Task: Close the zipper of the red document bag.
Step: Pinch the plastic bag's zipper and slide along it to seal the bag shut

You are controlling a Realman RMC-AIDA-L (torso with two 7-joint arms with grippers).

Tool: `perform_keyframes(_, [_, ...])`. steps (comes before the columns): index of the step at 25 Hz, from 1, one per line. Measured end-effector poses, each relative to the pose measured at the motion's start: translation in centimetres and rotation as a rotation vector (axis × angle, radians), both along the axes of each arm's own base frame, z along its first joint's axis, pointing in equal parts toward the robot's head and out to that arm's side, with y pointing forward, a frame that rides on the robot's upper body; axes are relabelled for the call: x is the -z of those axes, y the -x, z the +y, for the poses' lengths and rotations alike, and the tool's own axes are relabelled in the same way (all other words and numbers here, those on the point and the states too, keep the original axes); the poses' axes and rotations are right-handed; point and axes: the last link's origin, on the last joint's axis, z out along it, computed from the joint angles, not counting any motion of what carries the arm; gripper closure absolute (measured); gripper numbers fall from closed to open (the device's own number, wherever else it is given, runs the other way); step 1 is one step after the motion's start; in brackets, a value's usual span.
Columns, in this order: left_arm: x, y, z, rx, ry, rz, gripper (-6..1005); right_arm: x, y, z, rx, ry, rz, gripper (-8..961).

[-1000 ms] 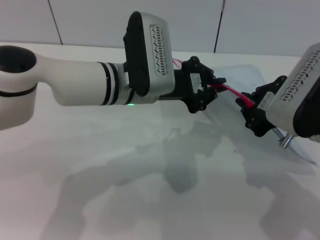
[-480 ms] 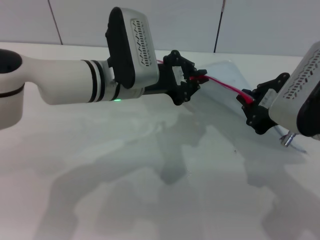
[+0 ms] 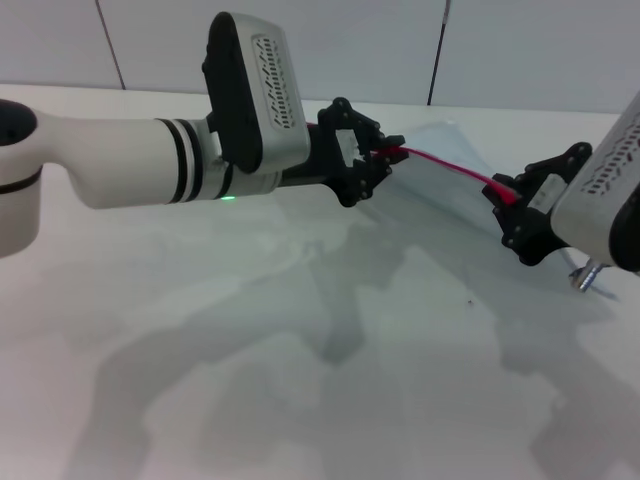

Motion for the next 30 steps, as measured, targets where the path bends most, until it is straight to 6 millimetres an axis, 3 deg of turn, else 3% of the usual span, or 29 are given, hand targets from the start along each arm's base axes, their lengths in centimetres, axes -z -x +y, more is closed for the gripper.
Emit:
perform_keyframes(11, [-1.4,1.8,0.4,-0.052,-0.048,-0.005,915,-0.5,-0.3,0.1,0.011,-0.024,0.009,905])
perform_keyframes(30, [-4.1,7.3,0.3,-0.198,-0.149,-0.02,915,-2.2,-2.3,0.4,0.079,-0.083,0.007,905])
